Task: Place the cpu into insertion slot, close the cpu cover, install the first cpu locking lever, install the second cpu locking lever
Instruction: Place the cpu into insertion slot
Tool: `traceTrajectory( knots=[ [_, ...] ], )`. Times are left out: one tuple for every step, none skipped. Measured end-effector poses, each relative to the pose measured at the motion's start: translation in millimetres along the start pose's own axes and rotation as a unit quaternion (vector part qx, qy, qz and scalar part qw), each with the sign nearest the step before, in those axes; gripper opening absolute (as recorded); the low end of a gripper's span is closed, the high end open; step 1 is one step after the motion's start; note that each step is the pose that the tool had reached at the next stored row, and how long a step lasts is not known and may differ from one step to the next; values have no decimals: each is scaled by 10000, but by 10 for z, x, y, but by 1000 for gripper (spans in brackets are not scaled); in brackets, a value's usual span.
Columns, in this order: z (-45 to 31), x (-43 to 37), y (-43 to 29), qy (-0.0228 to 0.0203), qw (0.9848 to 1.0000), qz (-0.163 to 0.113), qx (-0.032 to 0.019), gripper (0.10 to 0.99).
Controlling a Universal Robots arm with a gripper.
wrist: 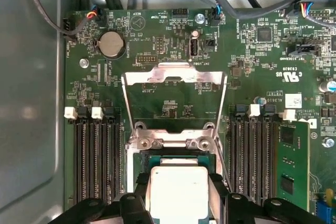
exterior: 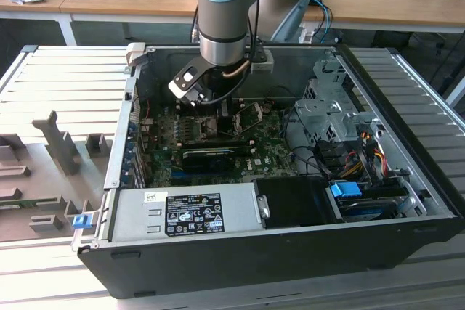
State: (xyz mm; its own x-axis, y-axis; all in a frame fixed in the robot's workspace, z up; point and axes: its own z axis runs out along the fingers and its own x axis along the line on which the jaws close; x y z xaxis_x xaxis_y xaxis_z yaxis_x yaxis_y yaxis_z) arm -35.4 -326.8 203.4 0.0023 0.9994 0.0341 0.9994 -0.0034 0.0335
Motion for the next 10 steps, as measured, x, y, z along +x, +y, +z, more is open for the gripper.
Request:
traceTrajectory(
  knots=[
    [13, -1, -1, -1, 10000, 0, 1, 529],
    [13, -1, -1, -2, 10000, 0, 1, 529],
    [14, -1, 0, -2, 10000, 0, 1, 529],
    [14, 0, 0, -2, 10000, 0, 0, 529],
    [14, 0, 0, -2, 10000, 0, 0, 529],
    [14, 0, 0, -3, 10000, 0, 0, 529],
    [15, 0, -3, -3, 10000, 1, -1, 541],
    [15, 2, -2, -3, 10000, 0, -2, 604],
    [16, 6, -3, -1, 10000, 1, -2, 604],
    [16, 18, -3, 0, 10000, 1, -1, 604]
  ],
)
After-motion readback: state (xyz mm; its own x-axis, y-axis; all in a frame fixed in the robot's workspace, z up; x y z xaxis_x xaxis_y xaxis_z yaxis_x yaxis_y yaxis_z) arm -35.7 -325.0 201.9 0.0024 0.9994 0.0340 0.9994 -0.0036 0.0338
